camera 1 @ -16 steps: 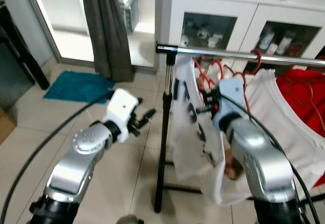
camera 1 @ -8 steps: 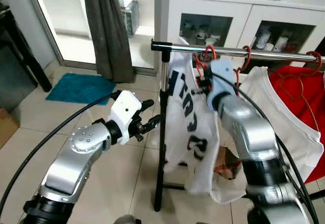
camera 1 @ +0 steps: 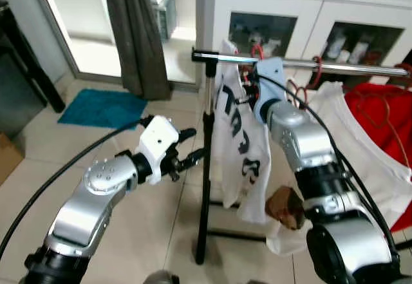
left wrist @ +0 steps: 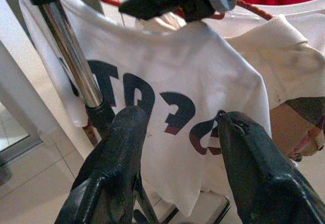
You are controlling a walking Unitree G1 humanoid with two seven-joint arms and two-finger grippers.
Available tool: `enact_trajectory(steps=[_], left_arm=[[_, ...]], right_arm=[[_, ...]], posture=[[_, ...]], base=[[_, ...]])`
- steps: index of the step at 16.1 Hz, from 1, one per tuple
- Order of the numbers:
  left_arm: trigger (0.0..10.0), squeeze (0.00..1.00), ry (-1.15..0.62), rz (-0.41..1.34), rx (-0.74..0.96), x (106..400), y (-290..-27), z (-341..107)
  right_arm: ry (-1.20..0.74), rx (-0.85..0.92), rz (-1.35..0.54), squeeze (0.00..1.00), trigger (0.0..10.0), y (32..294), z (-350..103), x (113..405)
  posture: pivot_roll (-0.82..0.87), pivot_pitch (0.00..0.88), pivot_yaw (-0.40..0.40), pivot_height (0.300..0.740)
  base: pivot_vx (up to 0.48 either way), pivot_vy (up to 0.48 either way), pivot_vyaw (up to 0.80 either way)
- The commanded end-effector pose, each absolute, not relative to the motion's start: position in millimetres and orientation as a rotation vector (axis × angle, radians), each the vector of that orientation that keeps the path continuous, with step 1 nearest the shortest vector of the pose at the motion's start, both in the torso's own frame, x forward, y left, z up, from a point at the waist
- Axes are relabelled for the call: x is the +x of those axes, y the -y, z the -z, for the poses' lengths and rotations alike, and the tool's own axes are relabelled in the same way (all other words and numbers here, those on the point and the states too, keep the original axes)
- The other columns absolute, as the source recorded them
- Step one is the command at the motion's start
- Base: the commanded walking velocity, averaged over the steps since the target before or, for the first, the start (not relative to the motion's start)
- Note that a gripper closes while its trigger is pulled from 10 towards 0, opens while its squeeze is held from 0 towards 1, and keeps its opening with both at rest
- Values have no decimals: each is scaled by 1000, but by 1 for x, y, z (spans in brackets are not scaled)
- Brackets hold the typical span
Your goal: Hang hanger
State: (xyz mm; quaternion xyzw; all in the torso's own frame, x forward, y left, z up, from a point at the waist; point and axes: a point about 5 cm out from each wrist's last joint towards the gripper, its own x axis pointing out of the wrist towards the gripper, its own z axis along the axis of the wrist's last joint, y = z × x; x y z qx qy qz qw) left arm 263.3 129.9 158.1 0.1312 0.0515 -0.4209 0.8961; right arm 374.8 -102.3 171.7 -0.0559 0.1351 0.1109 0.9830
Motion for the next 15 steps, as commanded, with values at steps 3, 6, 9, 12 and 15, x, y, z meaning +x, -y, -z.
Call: enact_trajectory(steps=[3,6,9,12,15], left_arm=[[10000,0,-91,911,283,259,-126,-160],[10000,0,-109,877,226,261,-127,-157],[10000,0,-87,733,112,268,-128,-155],[10000,0,-52,641,74,273,-126,-157],[10000,0,-58,596,105,275,-123,-155]], right_arm=[[-306,-120,-231,0,10000,102,-169,380],[-283,-72,-291,227,10000,100,-167,375],[-79,18,-340,1000,10000,107,-187,358],[38,75,-389,1000,10000,114,-197,332],[87,108,-471,1000,10000,113,-198,291]], posture=[[29,36,-9,740],[27,36,-8,740],[21,34,-4,740],[14,34,2,740],[9,37,-1,740]], base=[[0,0,0],[0,0,0],[0,0,0],[0,0,0],[0,-91,0]])
